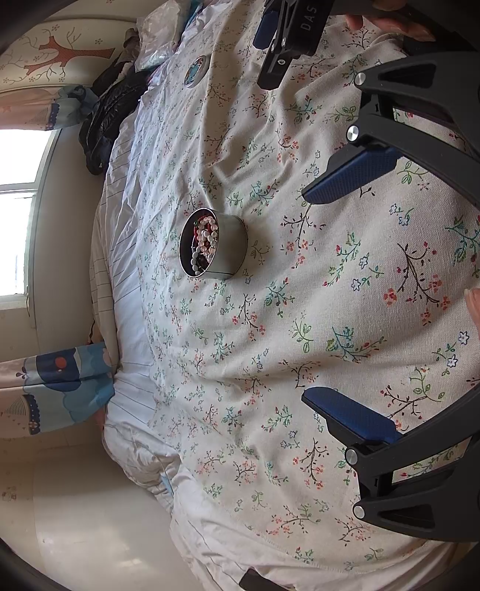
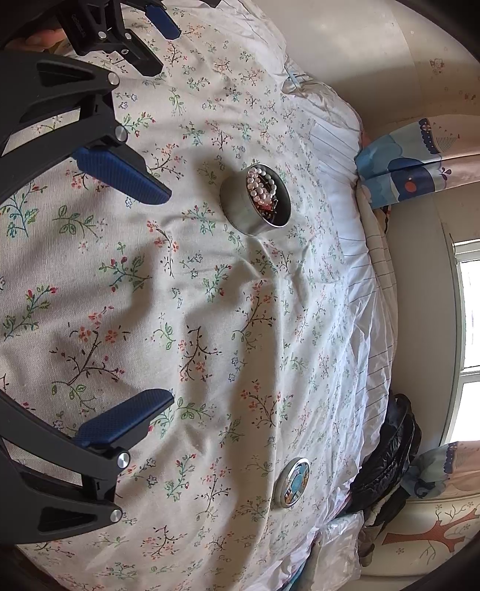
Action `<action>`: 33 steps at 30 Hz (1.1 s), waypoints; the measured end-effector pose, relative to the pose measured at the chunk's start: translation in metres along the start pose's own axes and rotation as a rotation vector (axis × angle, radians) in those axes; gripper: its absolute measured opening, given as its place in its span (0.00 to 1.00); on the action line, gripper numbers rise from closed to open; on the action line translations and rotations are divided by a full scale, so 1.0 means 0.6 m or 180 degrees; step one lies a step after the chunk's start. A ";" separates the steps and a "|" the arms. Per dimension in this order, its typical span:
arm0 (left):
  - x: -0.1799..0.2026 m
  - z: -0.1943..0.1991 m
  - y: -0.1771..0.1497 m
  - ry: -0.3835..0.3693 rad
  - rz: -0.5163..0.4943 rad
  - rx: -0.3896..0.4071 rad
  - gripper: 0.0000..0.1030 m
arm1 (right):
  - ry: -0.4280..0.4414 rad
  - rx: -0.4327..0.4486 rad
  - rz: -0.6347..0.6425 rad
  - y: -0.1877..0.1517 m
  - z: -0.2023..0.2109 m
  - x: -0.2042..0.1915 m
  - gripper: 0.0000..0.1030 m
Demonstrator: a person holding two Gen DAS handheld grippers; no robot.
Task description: Organize jewelry
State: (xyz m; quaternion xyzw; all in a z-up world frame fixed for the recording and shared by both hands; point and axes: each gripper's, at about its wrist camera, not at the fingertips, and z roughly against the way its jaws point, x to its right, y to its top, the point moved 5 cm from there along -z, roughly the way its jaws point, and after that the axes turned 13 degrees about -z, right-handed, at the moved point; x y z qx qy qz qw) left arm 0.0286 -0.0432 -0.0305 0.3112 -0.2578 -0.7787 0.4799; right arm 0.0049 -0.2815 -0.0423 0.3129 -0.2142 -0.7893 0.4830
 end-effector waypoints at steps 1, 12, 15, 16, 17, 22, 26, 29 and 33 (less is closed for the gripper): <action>-0.001 0.000 0.000 -0.0001 -0.0001 -0.0003 0.93 | -0.0001 0.0000 -0.0005 0.000 0.000 0.000 0.93; -0.001 0.000 -0.001 -0.0001 -0.0004 -0.0003 0.93 | -0.0004 0.0000 -0.0032 0.000 0.001 0.004 0.93; -0.001 0.000 -0.001 -0.0001 -0.0003 -0.0001 0.93 | -0.0004 -0.0002 -0.0032 0.000 0.000 0.004 0.93; -0.001 0.000 -0.001 0.0000 -0.0003 -0.0001 0.93 | -0.0004 -0.0002 -0.0032 0.000 0.001 0.005 0.93; -0.002 0.000 -0.001 0.0000 -0.0003 -0.0001 0.93 | -0.0003 -0.0002 -0.0032 0.000 0.000 0.004 0.93; -0.001 0.000 -0.001 0.0001 -0.0002 -0.0001 0.93 | -0.0003 -0.0002 -0.0031 0.001 0.000 0.005 0.93; -0.002 0.000 -0.001 -0.0002 -0.0002 0.0000 0.93 | -0.0003 -0.0004 -0.0030 0.001 0.000 0.005 0.93; -0.002 0.000 -0.001 -0.0003 0.0002 -0.0001 0.93 | -0.0002 -0.0005 -0.0030 0.001 0.000 0.005 0.93; -0.005 0.000 -0.001 -0.0003 0.0029 0.0005 0.93 | -0.0003 -0.0005 -0.0031 0.001 0.000 0.005 0.93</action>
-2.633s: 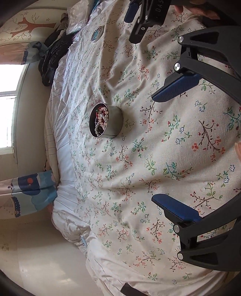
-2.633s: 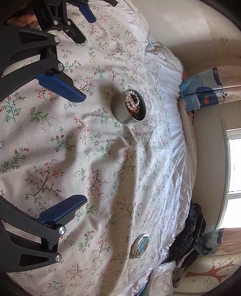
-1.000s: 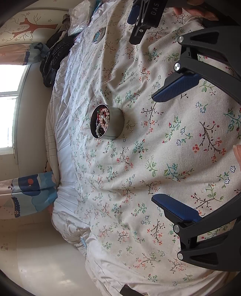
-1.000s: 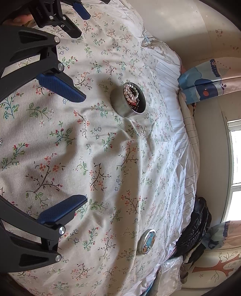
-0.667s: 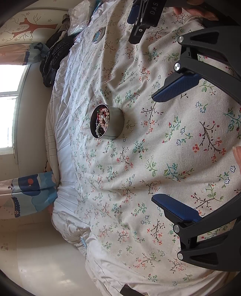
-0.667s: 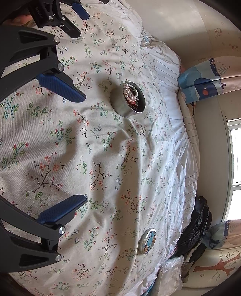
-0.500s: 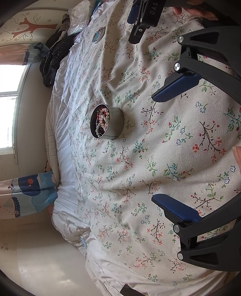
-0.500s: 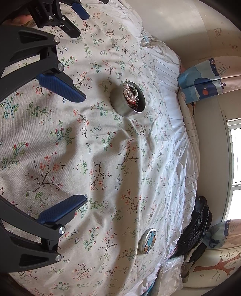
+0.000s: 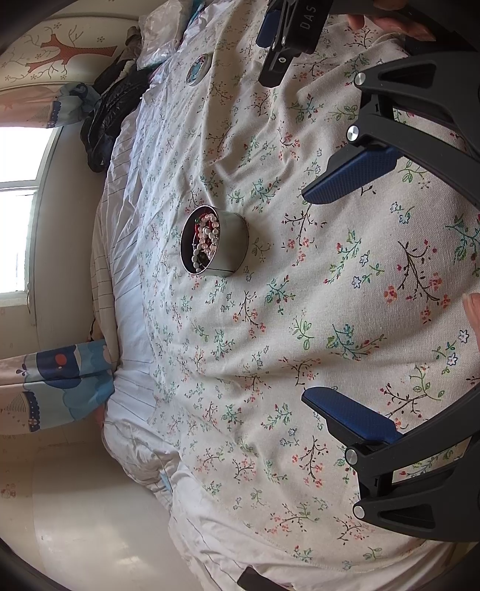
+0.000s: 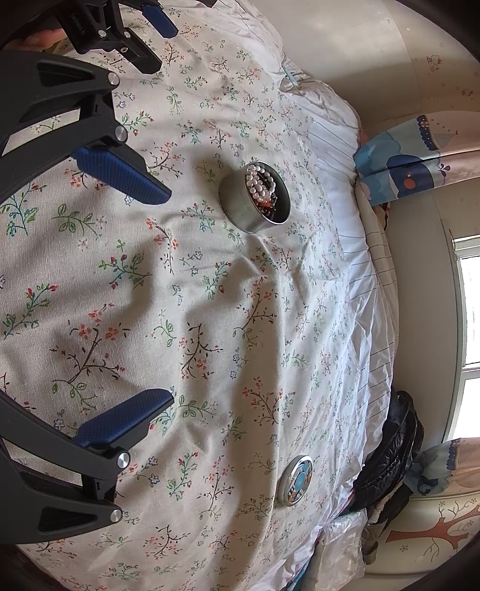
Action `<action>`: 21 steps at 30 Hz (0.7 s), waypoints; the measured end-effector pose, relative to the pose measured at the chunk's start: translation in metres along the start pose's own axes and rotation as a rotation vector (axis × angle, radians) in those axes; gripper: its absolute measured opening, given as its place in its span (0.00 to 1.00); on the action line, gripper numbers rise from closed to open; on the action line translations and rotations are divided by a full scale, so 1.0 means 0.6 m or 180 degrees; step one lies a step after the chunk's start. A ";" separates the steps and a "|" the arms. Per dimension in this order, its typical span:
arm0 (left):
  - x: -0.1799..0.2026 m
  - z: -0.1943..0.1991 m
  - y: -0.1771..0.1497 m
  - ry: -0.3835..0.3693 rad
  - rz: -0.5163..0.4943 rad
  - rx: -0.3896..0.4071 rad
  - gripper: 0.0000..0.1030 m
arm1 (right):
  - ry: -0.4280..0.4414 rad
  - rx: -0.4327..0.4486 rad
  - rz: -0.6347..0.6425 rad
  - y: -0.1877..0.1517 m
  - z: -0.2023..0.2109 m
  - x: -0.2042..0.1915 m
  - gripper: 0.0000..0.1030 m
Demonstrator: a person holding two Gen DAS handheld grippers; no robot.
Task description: Organize jewelry
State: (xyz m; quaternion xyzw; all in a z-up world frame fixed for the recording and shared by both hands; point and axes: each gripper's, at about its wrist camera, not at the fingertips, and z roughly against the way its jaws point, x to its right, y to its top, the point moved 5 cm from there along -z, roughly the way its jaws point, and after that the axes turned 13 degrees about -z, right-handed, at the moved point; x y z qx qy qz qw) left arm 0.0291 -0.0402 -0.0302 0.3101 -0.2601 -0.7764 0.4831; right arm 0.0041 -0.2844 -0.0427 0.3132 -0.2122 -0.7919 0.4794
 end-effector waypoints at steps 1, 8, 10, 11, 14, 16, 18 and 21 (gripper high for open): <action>-0.002 0.000 0.000 0.0001 0.0005 -0.0002 0.93 | 0.0000 0.0001 -0.0001 0.000 0.000 0.000 0.93; -0.005 0.000 -0.001 0.0005 0.0002 0.0000 0.93 | 0.0000 0.0000 0.0000 0.001 0.000 0.000 0.93; -0.005 0.001 -0.001 0.0002 0.0004 0.0001 0.93 | 0.0001 -0.0001 0.0001 0.001 0.000 0.000 0.93; -0.005 0.001 -0.001 0.0002 0.0004 0.0003 0.93 | 0.0001 -0.0001 0.0001 0.001 0.000 0.000 0.93; -0.005 0.001 -0.001 0.0006 0.0000 0.0001 0.93 | 0.0000 -0.0002 0.0001 0.001 0.000 0.000 0.93; -0.005 0.001 -0.001 0.0004 0.0000 -0.0001 0.93 | 0.0001 -0.0002 0.0001 0.001 -0.001 0.000 0.93; -0.005 0.001 -0.001 0.0005 0.0001 0.0000 0.93 | 0.0001 -0.0002 0.0001 0.002 -0.001 0.001 0.93; -0.005 0.001 -0.001 0.0005 0.0002 -0.0001 0.93 | 0.0001 -0.0004 0.0001 0.002 0.000 0.001 0.93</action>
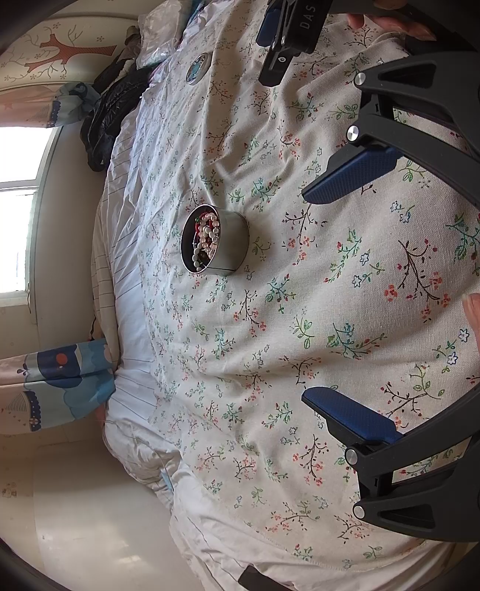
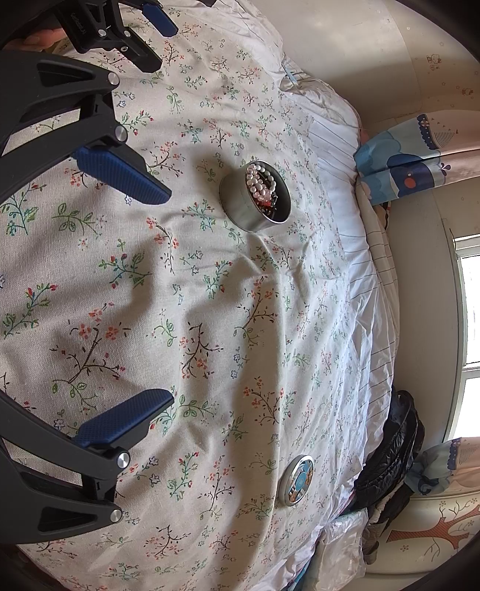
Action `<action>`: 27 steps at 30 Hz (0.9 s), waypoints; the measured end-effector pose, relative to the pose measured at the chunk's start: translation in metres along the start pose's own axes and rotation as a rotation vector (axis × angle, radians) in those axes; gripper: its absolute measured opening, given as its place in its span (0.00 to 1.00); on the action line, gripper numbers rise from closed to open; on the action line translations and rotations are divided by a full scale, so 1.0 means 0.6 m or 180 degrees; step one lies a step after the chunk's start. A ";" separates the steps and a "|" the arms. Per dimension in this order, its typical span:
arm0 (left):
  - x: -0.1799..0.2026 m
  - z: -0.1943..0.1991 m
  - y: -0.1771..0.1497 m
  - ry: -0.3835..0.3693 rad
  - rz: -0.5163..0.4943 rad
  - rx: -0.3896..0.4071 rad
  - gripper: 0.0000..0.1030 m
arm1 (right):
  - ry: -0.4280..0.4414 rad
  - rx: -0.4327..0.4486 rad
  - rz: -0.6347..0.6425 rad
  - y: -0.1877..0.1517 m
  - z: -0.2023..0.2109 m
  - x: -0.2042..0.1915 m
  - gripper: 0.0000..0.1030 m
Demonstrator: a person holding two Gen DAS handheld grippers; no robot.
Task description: Organize jewelry
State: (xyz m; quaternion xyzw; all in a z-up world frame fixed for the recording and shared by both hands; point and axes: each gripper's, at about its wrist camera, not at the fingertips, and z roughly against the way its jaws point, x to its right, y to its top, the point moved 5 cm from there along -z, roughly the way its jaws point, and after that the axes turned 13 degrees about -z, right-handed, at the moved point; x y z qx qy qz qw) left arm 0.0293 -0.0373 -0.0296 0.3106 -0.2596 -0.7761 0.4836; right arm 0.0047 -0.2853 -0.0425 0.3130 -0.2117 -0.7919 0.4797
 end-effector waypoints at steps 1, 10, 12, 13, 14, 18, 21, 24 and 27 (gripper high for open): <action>0.000 0.000 0.000 0.0000 0.0000 0.0000 0.93 | 0.0000 0.0000 0.0000 0.000 0.000 0.000 0.93; 0.001 0.000 0.000 0.0001 -0.0003 0.0001 0.93 | -0.0001 -0.0002 0.0003 0.000 0.000 0.000 0.93; 0.001 0.001 0.001 0.0002 -0.0005 0.0006 0.93 | -0.0001 0.0000 0.0001 0.000 0.000 -0.001 0.93; 0.000 0.001 0.001 0.0002 -0.0006 0.0011 0.93 | -0.0001 0.0000 0.0001 0.000 0.000 -0.001 0.93; -0.001 0.001 0.001 0.0001 -0.0010 0.0014 0.93 | -0.0001 -0.0001 0.0002 0.000 0.000 -0.001 0.93; -0.002 0.001 0.002 0.0000 -0.0016 0.0019 0.93 | -0.0002 -0.0001 0.0001 0.000 0.000 -0.001 0.93; -0.006 0.002 0.002 -0.0004 -0.0021 0.0021 0.93 | -0.0004 -0.0005 0.0003 0.000 0.000 -0.001 0.93; -0.005 0.003 0.002 -0.0001 -0.0018 0.0019 0.93 | -0.0005 -0.0006 0.0005 0.000 0.000 -0.001 0.93; -0.005 0.002 0.002 -0.0006 -0.0018 0.0021 0.93 | -0.0006 -0.0008 0.0004 -0.001 0.000 0.000 0.93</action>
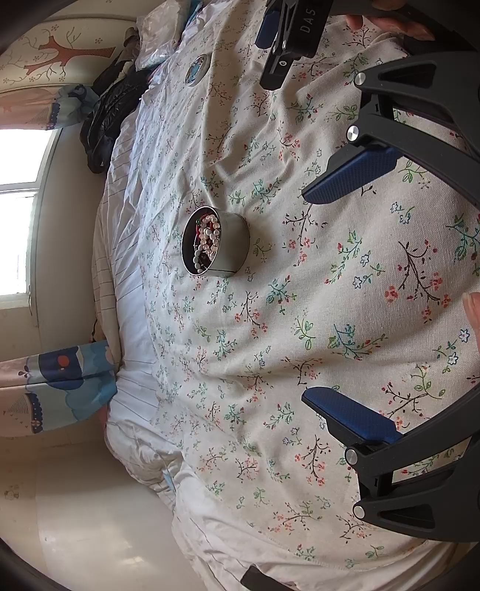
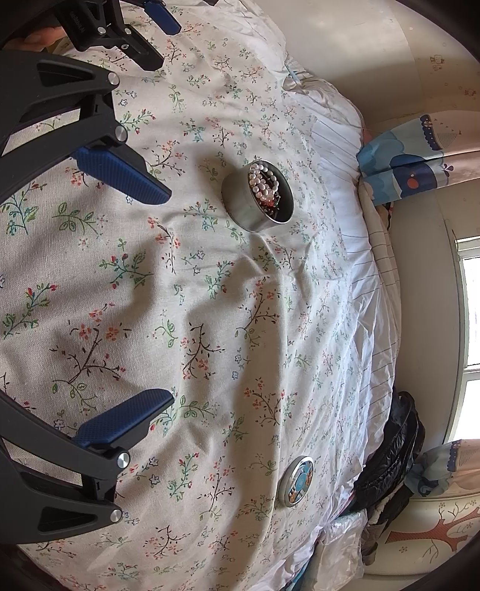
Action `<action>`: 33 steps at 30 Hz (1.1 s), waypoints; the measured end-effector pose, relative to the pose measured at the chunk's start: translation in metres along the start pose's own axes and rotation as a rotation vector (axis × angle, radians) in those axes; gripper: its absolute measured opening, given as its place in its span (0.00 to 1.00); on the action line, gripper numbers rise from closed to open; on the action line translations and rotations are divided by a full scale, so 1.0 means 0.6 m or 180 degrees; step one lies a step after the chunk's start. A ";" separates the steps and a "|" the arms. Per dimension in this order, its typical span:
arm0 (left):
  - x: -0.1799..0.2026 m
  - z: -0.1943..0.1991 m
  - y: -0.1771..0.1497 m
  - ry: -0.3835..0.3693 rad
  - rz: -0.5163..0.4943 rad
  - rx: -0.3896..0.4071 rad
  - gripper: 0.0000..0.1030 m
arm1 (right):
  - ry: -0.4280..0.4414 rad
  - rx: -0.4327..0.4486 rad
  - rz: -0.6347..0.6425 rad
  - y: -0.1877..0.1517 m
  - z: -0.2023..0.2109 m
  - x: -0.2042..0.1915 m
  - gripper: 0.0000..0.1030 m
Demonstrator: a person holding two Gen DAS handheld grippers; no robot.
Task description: Organize jewelry
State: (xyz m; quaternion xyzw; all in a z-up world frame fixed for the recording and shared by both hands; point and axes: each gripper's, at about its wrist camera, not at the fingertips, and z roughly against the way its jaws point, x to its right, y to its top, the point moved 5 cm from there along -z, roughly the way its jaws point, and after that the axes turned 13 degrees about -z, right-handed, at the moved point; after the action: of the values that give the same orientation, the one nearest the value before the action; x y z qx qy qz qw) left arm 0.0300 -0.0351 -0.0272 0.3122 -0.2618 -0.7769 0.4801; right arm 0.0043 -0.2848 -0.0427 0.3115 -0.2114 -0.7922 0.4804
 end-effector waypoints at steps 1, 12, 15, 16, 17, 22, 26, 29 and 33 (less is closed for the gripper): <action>-0.001 0.000 0.000 -0.0003 0.0002 -0.0002 0.93 | 0.0001 0.0002 -0.0001 0.000 -0.001 -0.001 0.93; 0.000 -0.003 -0.001 0.0006 0.0002 -0.0014 0.93 | 0.0000 0.0000 0.0000 0.001 0.000 -0.001 0.93; -0.001 -0.003 -0.001 0.0006 0.0002 -0.0017 0.93 | 0.0001 -0.0001 0.0000 0.001 -0.001 -0.001 0.93; 0.000 -0.003 0.000 0.0004 0.0002 -0.0015 0.93 | 0.0000 -0.0001 0.0001 0.001 -0.001 -0.001 0.93; 0.000 -0.003 0.000 0.0004 0.0002 -0.0015 0.93 | 0.0001 0.0000 0.0000 0.001 -0.001 -0.001 0.93; -0.001 -0.004 -0.002 -0.0007 0.0023 -0.0020 0.93 | 0.0001 -0.0002 0.0002 0.002 -0.001 -0.001 0.93; -0.007 -0.006 -0.004 -0.0021 0.0077 -0.0038 0.93 | 0.0003 0.0001 -0.0001 0.002 0.000 0.000 0.93; -0.010 -0.007 -0.006 -0.0035 0.0111 -0.0045 0.93 | 0.0004 0.0001 -0.0004 0.000 0.000 0.003 0.93; -0.009 -0.007 -0.005 -0.0027 0.0110 -0.0053 0.93 | 0.0004 0.0000 -0.0001 0.001 0.000 0.003 0.93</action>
State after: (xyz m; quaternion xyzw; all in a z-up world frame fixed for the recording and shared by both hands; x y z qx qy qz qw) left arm 0.0331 -0.0293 -0.0309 0.3003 -0.2627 -0.7720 0.4949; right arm 0.0039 -0.2868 -0.0428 0.3121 -0.2110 -0.7920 0.4804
